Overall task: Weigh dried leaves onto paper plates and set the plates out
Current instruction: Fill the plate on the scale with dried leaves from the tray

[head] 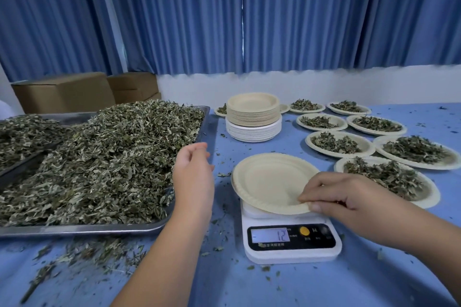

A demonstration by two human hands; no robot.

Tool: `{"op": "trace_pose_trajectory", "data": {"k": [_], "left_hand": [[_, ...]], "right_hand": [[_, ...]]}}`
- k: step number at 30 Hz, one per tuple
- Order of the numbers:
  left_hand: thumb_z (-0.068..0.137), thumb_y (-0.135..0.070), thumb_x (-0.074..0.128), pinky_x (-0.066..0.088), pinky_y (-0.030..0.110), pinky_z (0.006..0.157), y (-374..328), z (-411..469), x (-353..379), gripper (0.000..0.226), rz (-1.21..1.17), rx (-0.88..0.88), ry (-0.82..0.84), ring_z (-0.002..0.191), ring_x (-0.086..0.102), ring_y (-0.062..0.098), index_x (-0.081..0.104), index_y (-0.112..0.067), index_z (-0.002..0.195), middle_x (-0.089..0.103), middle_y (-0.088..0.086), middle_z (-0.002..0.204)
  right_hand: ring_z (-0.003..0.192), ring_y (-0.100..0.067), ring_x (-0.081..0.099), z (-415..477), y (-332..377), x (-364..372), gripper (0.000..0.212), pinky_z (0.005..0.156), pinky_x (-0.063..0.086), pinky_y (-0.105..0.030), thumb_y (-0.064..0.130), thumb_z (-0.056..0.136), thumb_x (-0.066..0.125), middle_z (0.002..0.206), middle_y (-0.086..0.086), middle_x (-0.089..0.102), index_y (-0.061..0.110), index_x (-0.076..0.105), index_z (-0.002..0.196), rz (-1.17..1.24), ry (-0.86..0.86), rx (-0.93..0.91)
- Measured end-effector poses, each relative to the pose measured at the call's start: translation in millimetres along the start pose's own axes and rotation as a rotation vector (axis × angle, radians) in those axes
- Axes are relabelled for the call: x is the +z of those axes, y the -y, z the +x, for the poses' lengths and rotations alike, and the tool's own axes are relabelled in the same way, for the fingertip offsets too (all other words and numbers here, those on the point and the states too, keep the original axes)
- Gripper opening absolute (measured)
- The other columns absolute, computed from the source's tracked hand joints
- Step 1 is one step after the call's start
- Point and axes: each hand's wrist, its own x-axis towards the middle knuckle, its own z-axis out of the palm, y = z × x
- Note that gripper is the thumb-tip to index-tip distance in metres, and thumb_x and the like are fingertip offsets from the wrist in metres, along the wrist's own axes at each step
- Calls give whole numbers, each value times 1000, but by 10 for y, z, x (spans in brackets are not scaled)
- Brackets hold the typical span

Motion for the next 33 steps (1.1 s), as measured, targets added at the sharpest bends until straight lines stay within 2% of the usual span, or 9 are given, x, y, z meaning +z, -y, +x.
{"op": "trace_pose_trajectory", "data": {"k": [4, 9, 10, 13, 16, 20, 28, 31, 33], "left_hand": [[98, -20, 46, 42, 29, 62, 2, 2, -5, 19, 6, -6, 4, 70, 54, 10, 62, -29, 93, 60, -8, 93], [96, -21, 47, 43, 25, 55, -17, 26, -46, 16, 159, 67, 28, 60, 54, 2, 62, -24, 98, 58, -10, 80], [95, -24, 47, 46, 28, 62, -26, 38, -69, 15, 304, 122, 32, 71, 58, 5, 61, -23, 101, 59, -6, 89], [93, -40, 46, 41, 41, 91, -82, 45, -173, 30, 1118, 291, 1, 112, 50, 26, 55, -25, 117, 48, 3, 122], [93, -53, 37, 35, 47, 98, -230, 43, -284, 49, 1518, 162, 49, 122, 45, 33, 49, -22, 130, 46, 9, 132], [94, -58, 28, 39, 45, 93, -332, 181, -524, 55, 1564, -42, 134, 107, 53, 32, 52, -17, 121, 56, 9, 117], [98, -59, 33, 38, 38, 102, -207, 290, -577, 72, 1475, -202, 361, 132, 42, 33, 37, -5, 146, 37, 13, 151], [96, -60, 36, 42, 33, 82, -140, 313, -520, 63, 1356, -126, 362, 96, 56, 24, 54, -8, 127, 58, 7, 119], [95, -61, 35, 44, 33, 75, -132, 326, -532, 58, 1355, -54, 282, 77, 53, 18, 58, -10, 109, 58, 2, 92]], "right_hand": [[83, -5, 63, -28, -20, -64, 26, 74, 47, -16, 16, 92, 60, 106, 31, 59, 33, 70, 110, 91, -52, 53], [65, -7, 62, -43, 5, -81, 26, 60, 44, -12, 9, 89, 63, 97, 25, 64, 33, 74, 92, 223, -188, 68], [66, -5, 62, -41, 8, -81, 25, 60, 43, -11, 9, 88, 64, 94, 23, 65, 31, 74, 89, 229, -227, 69], [65, -4, 59, -25, -3, -91, 22, 60, 40, -10, 8, 87, 65, 87, 19, 66, 27, 75, 82, 237, -325, 82], [60, -9, 54, -13, -35, -88, 21, 57, 40, -13, 9, 88, 66, 83, 12, 67, 26, 74, 78, 252, -360, 102], [56, -6, 51, -12, -58, -87, 21, 55, 38, -12, 12, 88, 66, 80, 8, 67, 28, 73, 76, 251, -378, 123], [52, -8, 46, -33, -78, -91, 21, 53, 38, -16, 14, 88, 66, 76, 2, 65, 29, 72, 75, 269, -421, 143], [52, -7, 46, -30, -87, -87, 21, 53, 38, -17, 14, 88, 66, 76, 1, 64, 29, 72, 75, 262, -421, 153], [52, -8, 45, -26, -91, -90, 21, 52, 37, -16, 15, 88, 66, 73, 3, 62, 29, 72, 74, 258, -431, 162]]}}
